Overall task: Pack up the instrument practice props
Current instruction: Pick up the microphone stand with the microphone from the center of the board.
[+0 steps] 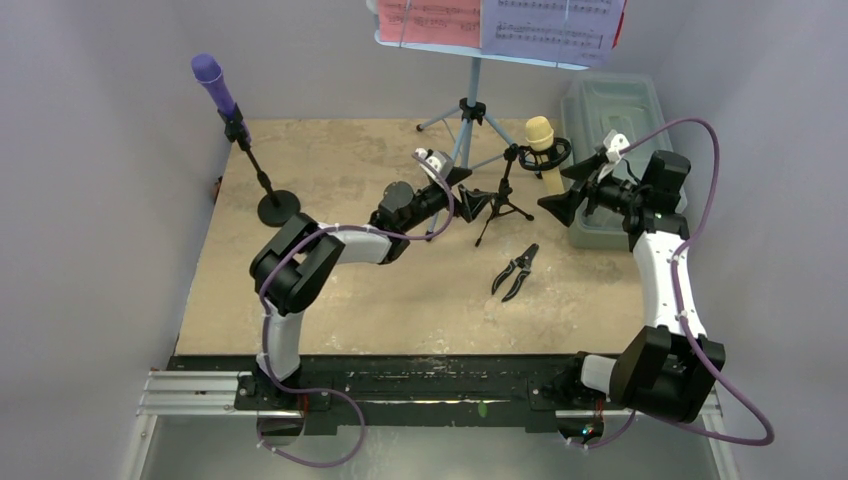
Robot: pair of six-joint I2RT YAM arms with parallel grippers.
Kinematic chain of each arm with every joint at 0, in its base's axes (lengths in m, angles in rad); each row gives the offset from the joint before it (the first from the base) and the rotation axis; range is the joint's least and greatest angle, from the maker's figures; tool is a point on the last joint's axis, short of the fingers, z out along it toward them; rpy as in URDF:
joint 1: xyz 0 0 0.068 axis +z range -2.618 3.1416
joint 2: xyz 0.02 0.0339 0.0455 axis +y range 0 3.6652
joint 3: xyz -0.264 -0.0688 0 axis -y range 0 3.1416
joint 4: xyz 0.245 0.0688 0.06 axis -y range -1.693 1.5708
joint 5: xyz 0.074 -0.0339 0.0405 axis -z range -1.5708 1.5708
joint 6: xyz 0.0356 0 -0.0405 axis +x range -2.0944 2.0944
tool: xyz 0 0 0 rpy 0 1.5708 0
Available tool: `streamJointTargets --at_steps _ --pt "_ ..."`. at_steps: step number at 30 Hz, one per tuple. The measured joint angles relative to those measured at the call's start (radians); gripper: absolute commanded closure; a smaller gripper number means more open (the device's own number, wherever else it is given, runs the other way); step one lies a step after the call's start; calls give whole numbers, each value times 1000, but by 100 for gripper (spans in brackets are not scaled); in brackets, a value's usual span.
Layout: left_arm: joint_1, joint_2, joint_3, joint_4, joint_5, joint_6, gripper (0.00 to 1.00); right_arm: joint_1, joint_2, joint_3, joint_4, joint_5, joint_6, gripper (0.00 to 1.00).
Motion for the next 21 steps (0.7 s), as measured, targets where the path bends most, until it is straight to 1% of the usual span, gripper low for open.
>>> streamJointTargets --at_steps 4,7,10,13,16,19,21 --pt "-13 51 108 38 -4 19 21 -2 0 0 -6 0 -7 1" --pt "-25 88 175 41 -6 36 31 -6 0 0 -7 -1 -10 1" --pt "-34 129 238 27 -7 48 38 -14 0 0 -8 -2 -13 1" --pt "-39 157 283 -6 -7 68 45 -21 0 0 -8 -2 -13 1" --pt "-39 180 315 -35 -7 87 50 -24 0 0 -8 -2 -13 1" --pt "-41 199 345 -60 -7 100 57 -27 0 0 -8 -2 -13 1" --pt "-43 211 365 -76 -5 110 60 -27 0 0 -8 -2 -13 1"
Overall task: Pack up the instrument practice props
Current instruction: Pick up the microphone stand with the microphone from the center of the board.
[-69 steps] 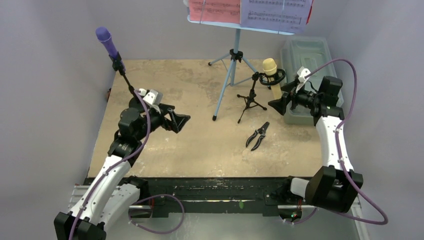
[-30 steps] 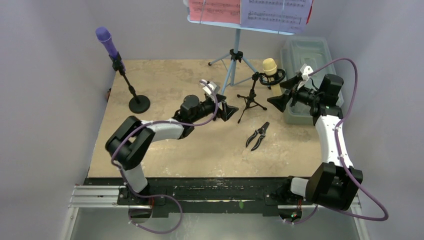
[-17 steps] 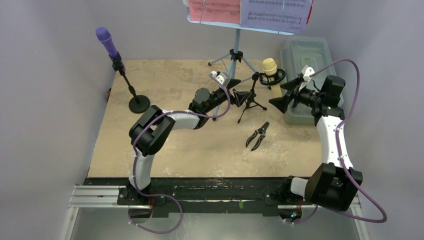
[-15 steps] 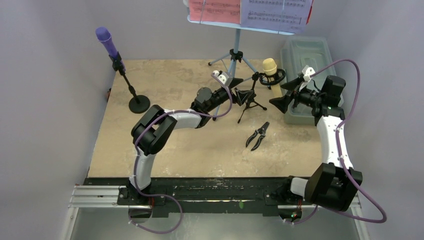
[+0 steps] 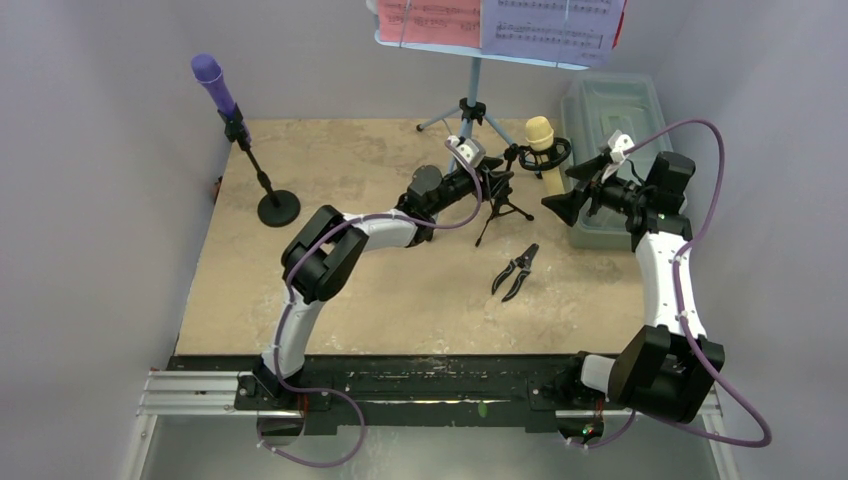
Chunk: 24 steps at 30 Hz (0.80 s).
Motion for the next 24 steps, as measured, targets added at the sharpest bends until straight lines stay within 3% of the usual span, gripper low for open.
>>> streamJointTargets --at_steps 8,15,24 --pt "-13 31 66 -37 9 24 66 -4 0 0 0 0 0 1" --pt "-18 45 83 -50 11 44 100 -7 0 0 0 0 0 1" --pt "-26 -5 -18 17 -44 63 100 -21 9 13 -104 -12 -84 1"
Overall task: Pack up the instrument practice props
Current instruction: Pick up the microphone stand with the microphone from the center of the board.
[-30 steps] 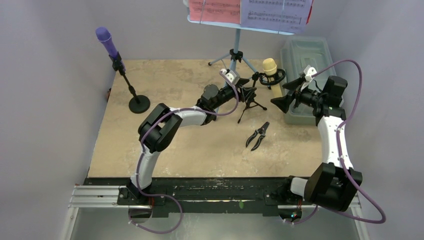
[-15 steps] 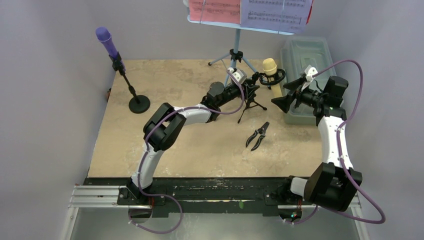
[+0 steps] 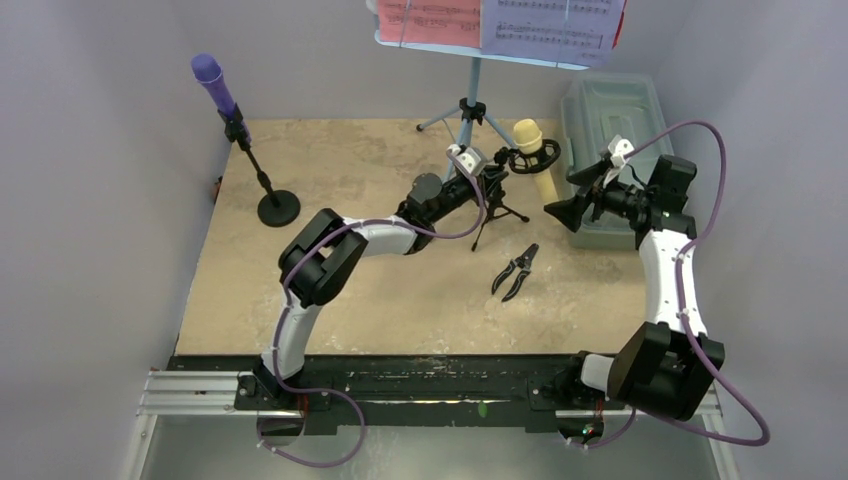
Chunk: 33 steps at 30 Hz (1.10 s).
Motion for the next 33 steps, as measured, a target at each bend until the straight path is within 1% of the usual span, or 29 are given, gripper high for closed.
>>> streamJointTargets --at_steps 5,12,16,21,27,33 --pt "-23 -95 -146 39 -92 13 100 -14 4 51 -174 -42 -150 1" --pt "-86 -242 -327 39 -246 32 100 -18 -27 99 -430 -74 -401 1" --pt "-105 -321 -398 35 -326 39 100 -18 -49 135 -596 -93 -554 1" --pt "-123 -425 -476 24 -428 51 100 -22 -66 168 -761 -114 -698 1" --pt "-163 -545 -580 3 -537 50 100 -23 -73 174 -893 -121 -810 1" --pt "-193 -646 -679 -13 -618 45 100 -24 -87 174 -964 -139 -877 1"
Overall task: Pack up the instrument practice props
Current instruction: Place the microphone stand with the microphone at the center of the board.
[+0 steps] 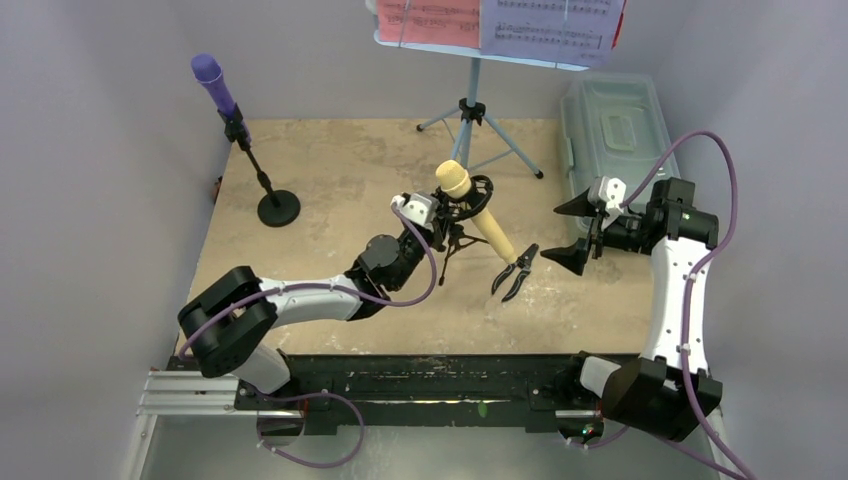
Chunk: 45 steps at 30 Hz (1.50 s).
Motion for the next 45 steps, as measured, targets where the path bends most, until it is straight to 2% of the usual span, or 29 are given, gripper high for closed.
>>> streamJointTargets --at_steps 12,21,27,32,38,45 --pt "-55 -93 -71 -31 -178 10 100 0 -12 -3 -62 -37 -51 1" --pt "-79 -239 -134 -71 -290 35 100 0 -12 -29 -8 -53 5 1" --pt "-77 -271 -150 -98 -334 35 100 0 -12 -39 19 -53 35 1" --pt "-79 -275 -159 -153 -365 29 100 0 -12 -42 39 -53 51 1" --pt "-80 -310 -160 -295 -430 -32 100 0 -11 -56 64 -53 72 1" --pt "-88 -306 -161 -366 -476 -83 100 0 -11 -62 90 -52 94 1"
